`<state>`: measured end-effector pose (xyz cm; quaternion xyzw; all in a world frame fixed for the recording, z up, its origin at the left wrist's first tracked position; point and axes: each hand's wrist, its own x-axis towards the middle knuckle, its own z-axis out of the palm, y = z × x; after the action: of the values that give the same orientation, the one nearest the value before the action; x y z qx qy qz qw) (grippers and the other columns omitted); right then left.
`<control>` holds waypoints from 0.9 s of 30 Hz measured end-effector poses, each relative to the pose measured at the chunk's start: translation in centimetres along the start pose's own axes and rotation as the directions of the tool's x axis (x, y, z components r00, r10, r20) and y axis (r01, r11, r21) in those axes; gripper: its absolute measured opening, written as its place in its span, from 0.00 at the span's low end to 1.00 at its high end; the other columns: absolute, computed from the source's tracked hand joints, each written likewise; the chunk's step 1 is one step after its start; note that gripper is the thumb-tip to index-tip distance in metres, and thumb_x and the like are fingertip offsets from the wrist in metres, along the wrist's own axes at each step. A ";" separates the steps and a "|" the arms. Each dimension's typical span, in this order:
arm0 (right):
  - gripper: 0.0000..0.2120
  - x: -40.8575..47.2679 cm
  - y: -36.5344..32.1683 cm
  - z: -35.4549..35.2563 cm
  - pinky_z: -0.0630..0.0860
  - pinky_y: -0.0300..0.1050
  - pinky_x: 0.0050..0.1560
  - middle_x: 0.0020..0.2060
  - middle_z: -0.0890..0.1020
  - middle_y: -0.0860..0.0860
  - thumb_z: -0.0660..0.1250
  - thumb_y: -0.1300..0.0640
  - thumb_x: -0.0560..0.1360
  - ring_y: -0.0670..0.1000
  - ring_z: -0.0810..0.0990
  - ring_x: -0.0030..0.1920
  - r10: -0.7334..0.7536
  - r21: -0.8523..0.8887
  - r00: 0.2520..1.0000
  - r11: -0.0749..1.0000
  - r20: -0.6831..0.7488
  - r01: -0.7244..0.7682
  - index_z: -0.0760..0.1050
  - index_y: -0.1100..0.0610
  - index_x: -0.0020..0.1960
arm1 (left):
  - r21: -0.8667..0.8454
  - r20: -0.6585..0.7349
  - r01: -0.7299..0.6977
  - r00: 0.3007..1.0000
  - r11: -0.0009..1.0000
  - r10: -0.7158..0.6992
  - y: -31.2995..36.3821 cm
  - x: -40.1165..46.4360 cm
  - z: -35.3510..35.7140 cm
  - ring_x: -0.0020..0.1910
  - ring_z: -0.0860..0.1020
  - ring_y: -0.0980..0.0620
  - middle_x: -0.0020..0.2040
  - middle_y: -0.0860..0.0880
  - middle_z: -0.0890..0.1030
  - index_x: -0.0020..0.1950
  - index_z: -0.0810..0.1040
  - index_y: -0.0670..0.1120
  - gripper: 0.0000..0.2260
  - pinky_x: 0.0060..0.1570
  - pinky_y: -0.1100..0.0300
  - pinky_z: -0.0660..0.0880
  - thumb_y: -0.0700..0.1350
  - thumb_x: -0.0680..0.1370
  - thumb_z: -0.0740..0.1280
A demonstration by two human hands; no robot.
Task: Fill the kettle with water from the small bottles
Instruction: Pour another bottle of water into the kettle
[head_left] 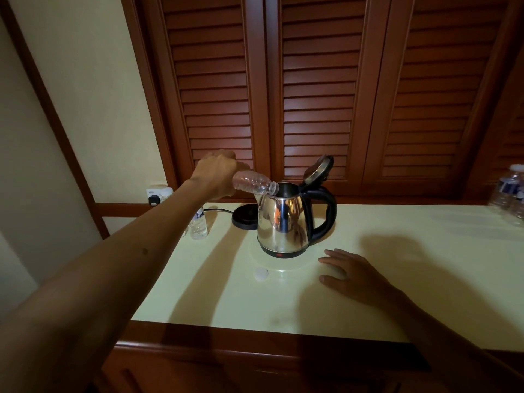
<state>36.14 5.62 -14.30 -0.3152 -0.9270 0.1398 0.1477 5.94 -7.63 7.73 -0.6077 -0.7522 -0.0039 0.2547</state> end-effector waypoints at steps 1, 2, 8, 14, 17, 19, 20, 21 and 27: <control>0.27 0.0 -0.1 0.0 0.58 0.50 0.73 0.74 0.65 0.41 0.62 0.34 0.74 0.45 0.59 0.75 -0.002 -0.002 1.000 1.000 -0.003 0.002 0.68 0.42 0.70 | 0.001 -0.004 -0.003 1.000 1.000 0.003 0.0 0.0 0.0 0.61 0.74 0.44 0.58 0.45 0.76 0.72 0.71 0.56 0.29 0.61 0.47 0.71 0.45 0.72 0.74; 0.27 0.0 -0.1 0.0 0.58 0.50 0.73 0.74 0.65 0.42 0.62 0.34 0.74 0.45 0.59 0.75 -0.003 -0.006 1.000 1.000 -0.003 0.003 0.68 0.42 0.70 | 0.003 -0.007 -0.004 1.000 1.000 0.004 0.0 0.0 0.0 0.61 0.74 0.44 0.58 0.45 0.76 0.72 0.71 0.56 0.29 0.61 0.47 0.71 0.45 0.72 0.74; 0.27 0.0 0.0 -0.1 0.58 0.50 0.73 0.74 0.65 0.42 0.61 0.34 0.74 0.45 0.59 0.74 -0.003 -0.002 1.000 1.000 0.001 0.003 0.68 0.42 0.70 | 0.036 -0.033 -0.016 0.999 0.999 0.017 0.2 0.1 0.0 0.60 0.74 0.44 0.58 0.45 0.77 0.72 0.72 0.56 0.27 0.58 0.48 0.72 0.45 0.74 0.72; 0.27 -0.1 -0.1 -0.1 0.56 0.50 0.74 0.74 0.64 0.40 0.61 0.34 0.74 0.44 0.58 0.75 0.010 0.005 1.000 1.000 0.005 -0.010 0.68 0.41 0.70 | 0.063 -0.051 -0.032 0.998 0.998 0.035 0.3 0.3 -0.1 0.60 0.74 0.45 0.57 0.45 0.76 0.71 0.73 0.56 0.24 0.59 0.49 0.70 0.46 0.75 0.71; 0.27 0.0 -0.1 -0.1 0.57 0.51 0.74 0.74 0.64 0.41 0.61 0.34 0.74 0.44 0.58 0.75 0.005 0.006 1.000 1.000 -0.003 -0.005 0.68 0.42 0.70 | 0.072 -0.056 -0.031 0.998 0.997 0.035 0.3 0.4 0.0 0.60 0.73 0.45 0.58 0.45 0.76 0.71 0.72 0.56 0.24 0.60 0.48 0.70 0.46 0.75 0.71; 0.27 0.0 0.0 -0.1 0.57 0.51 0.74 0.74 0.65 0.42 0.61 0.34 0.74 0.45 0.59 0.75 0.003 0.006 1.000 1.000 -0.003 -0.003 0.69 0.42 0.70 | 0.070 -0.050 -0.024 0.998 0.997 0.028 0.3 0.5 0.1 0.61 0.73 0.45 0.59 0.44 0.75 0.72 0.72 0.56 0.25 0.61 0.48 0.69 0.47 0.76 0.71; 0.27 0.0 0.0 -0.1 0.57 0.52 0.74 0.74 0.65 0.42 0.61 0.33 0.73 0.45 0.59 0.75 0.003 0.008 1.000 1.000 -0.001 -0.003 0.69 0.42 0.70 | 0.061 -0.044 -0.018 0.999 0.998 0.020 0.3 0.5 0.2 0.62 0.72 0.45 0.60 0.44 0.75 0.72 0.71 0.55 0.25 0.62 0.48 0.69 0.47 0.76 0.71; 0.27 0.0 0.0 -0.1 0.57 0.52 0.74 0.74 0.65 0.41 0.61 0.33 0.73 0.45 0.59 0.75 0.003 0.009 1.000 1.000 -0.001 -0.003 0.69 0.42 0.70 | 0.051 -0.034 -0.010 0.999 0.999 0.011 0.3 0.4 0.3 0.62 0.72 0.45 0.61 0.44 0.75 0.72 0.71 0.55 0.25 0.63 0.47 0.69 0.47 0.76 0.71; 0.27 -0.1 -0.2 -0.2 0.56 0.50 0.73 0.74 0.64 0.41 0.62 0.34 0.74 0.44 0.58 0.75 0.007 0.011 1.000 1.000 -0.002 -0.007 0.69 0.42 0.70 | -0.019 0.029 0.055 0.998 0.998 -0.055 -0.2 -0.4 1.0 0.60 0.75 0.44 0.60 0.45 0.75 0.74 0.69 0.55 0.30 0.58 0.48 0.73 0.45 0.74 0.72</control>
<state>36.21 5.46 -14.07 -0.3176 -0.9250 0.1449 0.1499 5.44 -7.67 6.76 -0.5893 -0.7721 -0.0096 0.2378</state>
